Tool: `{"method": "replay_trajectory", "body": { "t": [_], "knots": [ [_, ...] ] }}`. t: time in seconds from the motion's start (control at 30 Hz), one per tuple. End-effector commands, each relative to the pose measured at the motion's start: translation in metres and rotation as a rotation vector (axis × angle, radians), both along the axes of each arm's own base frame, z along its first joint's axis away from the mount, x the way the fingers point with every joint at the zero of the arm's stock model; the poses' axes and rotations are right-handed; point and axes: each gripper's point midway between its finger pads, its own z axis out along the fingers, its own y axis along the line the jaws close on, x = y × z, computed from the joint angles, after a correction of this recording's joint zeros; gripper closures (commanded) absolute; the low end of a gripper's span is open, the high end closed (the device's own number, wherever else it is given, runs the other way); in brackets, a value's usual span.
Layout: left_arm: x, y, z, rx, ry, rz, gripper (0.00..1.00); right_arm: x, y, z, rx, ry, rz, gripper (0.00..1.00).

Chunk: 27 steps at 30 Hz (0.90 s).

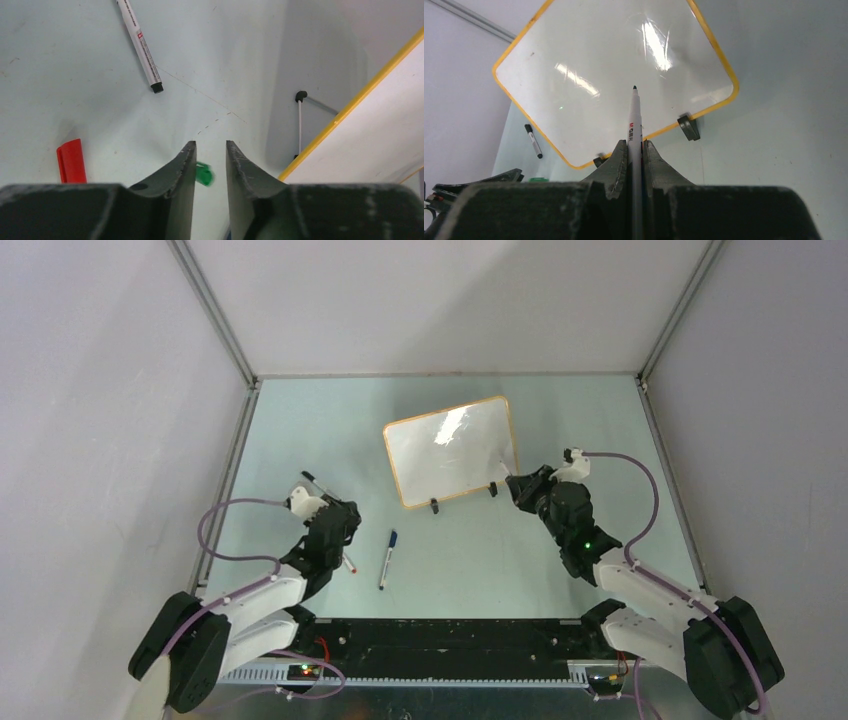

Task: Write a sentence on the whiteboard
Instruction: Place the pen cap at the center of the board.

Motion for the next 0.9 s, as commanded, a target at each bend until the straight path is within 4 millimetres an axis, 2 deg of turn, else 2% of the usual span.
{"method": "replay_trajectory", "body": {
  "t": [0.0, 0.17, 0.37, 0.53, 0.7, 0.73, 0.77, 0.8, 0.83, 0.87],
  "knots": [
    [0.005, 0.001, 0.01, 0.02, -0.049, -0.003, 0.65, -0.002, 0.002, 0.006, 0.022, -0.037, 0.028, 1.0],
    [0.007, -0.007, 0.013, 0.037, -0.05, -0.057, 0.62, 0.0, 0.0, 0.0, 0.009, -0.023, 0.024, 1.0],
    [0.004, -0.012, 0.021, 0.039, -0.085, -0.107, 0.61, -0.004, 0.006, 0.007, -0.011, -0.058, 0.08, 1.0],
    [0.003, -0.025, 0.032, 0.022, -0.138, -0.185, 0.55, -0.008, 0.011, 0.012, -0.021, -0.083, 0.117, 1.0],
    [0.01, -0.035, 0.054, 0.018, -0.166, -0.224, 0.55, -0.009, 0.013, 0.012, -0.005, -0.08, 0.113, 1.0],
    [0.01, -0.034, 0.055, 0.025, -0.158, -0.222, 0.55, -0.009, 0.012, 0.012, -0.007, -0.082, 0.102, 1.0],
    [0.012, -0.034, 0.066, 0.022, -0.178, -0.218, 0.55, -0.008, 0.011, 0.012, -0.007, -0.082, 0.093, 1.0],
    [0.012, -0.031, 0.066, 0.033, -0.169, -0.207, 0.55, -0.008, 0.009, 0.013, -0.007, -0.081, 0.07, 1.0],
    [0.014, -0.03, 0.077, 0.036, -0.191, -0.2, 0.55, -0.009, 0.007, 0.013, -0.007, -0.082, 0.059, 1.0],
    [0.014, -0.026, 0.079, 0.055, -0.189, -0.186, 0.54, -0.009, 0.004, 0.016, -0.004, -0.086, 0.03, 1.0]
  ]
}}
